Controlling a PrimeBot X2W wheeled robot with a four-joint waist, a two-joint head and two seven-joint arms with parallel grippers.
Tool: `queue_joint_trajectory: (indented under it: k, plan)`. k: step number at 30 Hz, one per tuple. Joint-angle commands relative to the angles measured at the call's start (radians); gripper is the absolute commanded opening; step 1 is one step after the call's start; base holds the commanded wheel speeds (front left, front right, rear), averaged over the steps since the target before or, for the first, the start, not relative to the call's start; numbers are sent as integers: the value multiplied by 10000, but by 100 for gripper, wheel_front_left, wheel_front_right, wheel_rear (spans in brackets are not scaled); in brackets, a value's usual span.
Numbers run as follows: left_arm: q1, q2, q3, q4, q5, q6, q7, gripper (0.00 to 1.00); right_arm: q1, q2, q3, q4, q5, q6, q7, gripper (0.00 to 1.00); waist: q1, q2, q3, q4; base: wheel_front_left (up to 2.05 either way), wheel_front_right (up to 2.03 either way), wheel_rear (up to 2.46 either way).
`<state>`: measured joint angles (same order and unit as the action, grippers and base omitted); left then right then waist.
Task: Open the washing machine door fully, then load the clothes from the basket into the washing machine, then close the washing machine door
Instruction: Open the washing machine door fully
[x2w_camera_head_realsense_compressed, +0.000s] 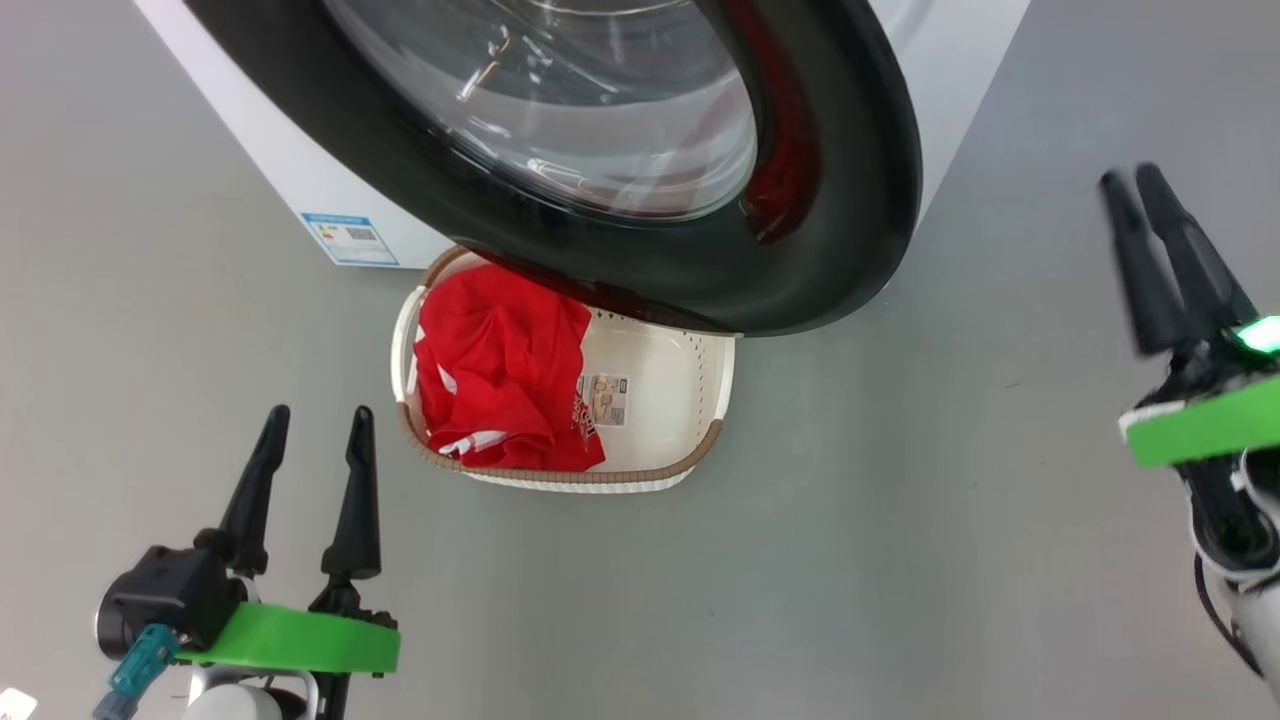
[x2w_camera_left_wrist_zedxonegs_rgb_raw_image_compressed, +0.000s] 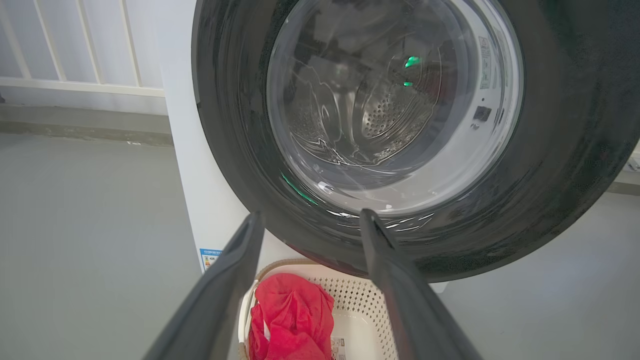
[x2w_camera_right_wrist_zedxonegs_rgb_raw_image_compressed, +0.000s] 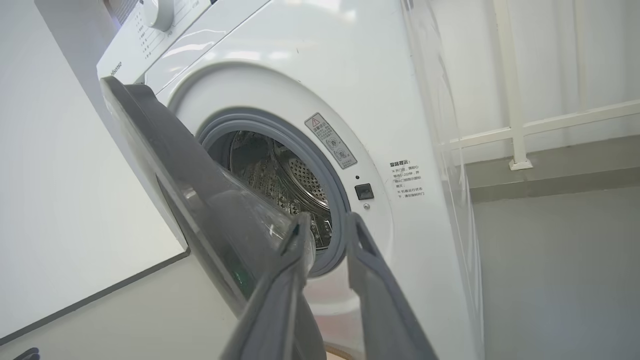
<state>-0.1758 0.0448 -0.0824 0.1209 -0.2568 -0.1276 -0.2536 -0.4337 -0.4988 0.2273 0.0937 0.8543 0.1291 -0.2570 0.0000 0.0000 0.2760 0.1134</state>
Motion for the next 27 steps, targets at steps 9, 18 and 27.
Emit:
queue_joint_trajectory:
  k: [9,18,27]
  plan:
    - [-362,127,295,-292,33,-31,-82,100,-1544,-706,1034,453,3835,16,1109,0,0,0,300,145,0,0,0]
    - [-515,100,274,-293,-82,-31,-82,100,-3075,-871,982,1578,6732,16,3115,0,0,0,509,302,0,0,0]
    - [-629,78,251,-331,-141,-31,-82,100,-4428,-401,631,3423,9238,16,6054,0,0,0,766,442,0,0,0]
